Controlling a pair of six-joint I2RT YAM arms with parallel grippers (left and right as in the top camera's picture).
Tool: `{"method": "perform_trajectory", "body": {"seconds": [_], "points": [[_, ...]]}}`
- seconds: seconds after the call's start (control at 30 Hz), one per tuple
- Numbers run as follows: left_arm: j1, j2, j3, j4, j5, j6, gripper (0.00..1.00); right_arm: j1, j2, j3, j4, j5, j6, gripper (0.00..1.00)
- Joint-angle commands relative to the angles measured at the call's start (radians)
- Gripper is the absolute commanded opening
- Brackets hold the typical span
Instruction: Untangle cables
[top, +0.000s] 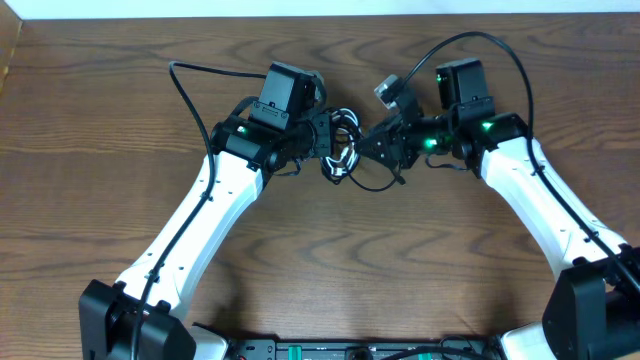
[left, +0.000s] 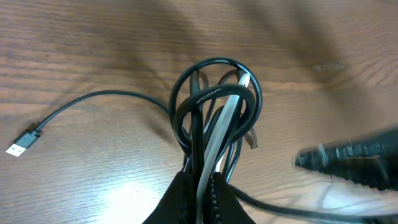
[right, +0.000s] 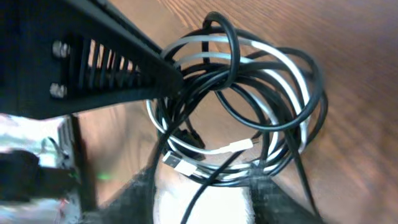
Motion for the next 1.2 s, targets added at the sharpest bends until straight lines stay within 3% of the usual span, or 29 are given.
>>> {"method": "perform_trajectory", "body": {"seconds": [0.0, 0.03, 0.17, 0.27, 0.3, 0.4, 0.57, 0.73, 0.83, 0.93, 1.07, 1.17], "points": [[0.007, 0.003, 0.012, -0.010, -0.034, 0.017, 0.08, -0.009, 0.001, 0.017, 0.027, 0.029, 0.021, 0.08], [0.007, 0.003, 0.012, -0.021, -0.070, 0.013, 0.08, -0.034, -0.020, 0.019, 0.057, 0.063, 0.071, 0.01], [0.007, 0.003, 0.012, -0.068, -0.190, -0.041, 0.07, -0.176, -0.133, 0.024, 0.111, 0.194, 0.243, 0.01], [0.011, 0.003, 0.012, -0.072, -0.203, -0.054, 0.08, -0.302, -0.215, 0.024, 0.003, 0.563, 0.527, 0.01], [0.012, 0.003, 0.012, -0.071, -0.204, -0.062, 0.08, -0.328, -0.229, 0.024, -0.036, 0.655, 0.563, 0.01], [0.014, 0.003, 0.012, -0.065, -0.204, -0.062, 0.07, -0.391, -0.241, 0.024, -0.152, 0.790, 0.563, 0.01], [0.020, 0.003, 0.012, -0.060, -0.217, -0.058, 0.08, -0.407, -0.211, 0.023, -0.242, 0.777, 0.518, 0.01], [0.063, -0.018, 0.016, -0.057, -0.213, -0.039, 0.08, -0.404, -0.198, 0.022, -0.223, 0.560, 0.352, 0.01], [0.084, -0.051, 0.016, -0.030, -0.057, 0.120, 0.07, -0.383, -0.198, 0.022, -0.206, 0.432, 0.265, 0.01], [0.089, -0.068, 0.016, -0.024, 0.237, 0.342, 0.08, -0.327, -0.197, 0.019, -0.205, 0.400, 0.224, 0.01], [0.082, -0.042, 0.009, -0.055, 0.298, 0.343, 0.08, -0.245, -0.174, 0.016, -0.200, 0.416, 0.220, 0.01], [0.083, 0.005, 0.008, -0.073, 0.243, 0.259, 0.17, -0.210, -0.136, 0.016, -0.192, 0.435, 0.244, 0.01]]}}
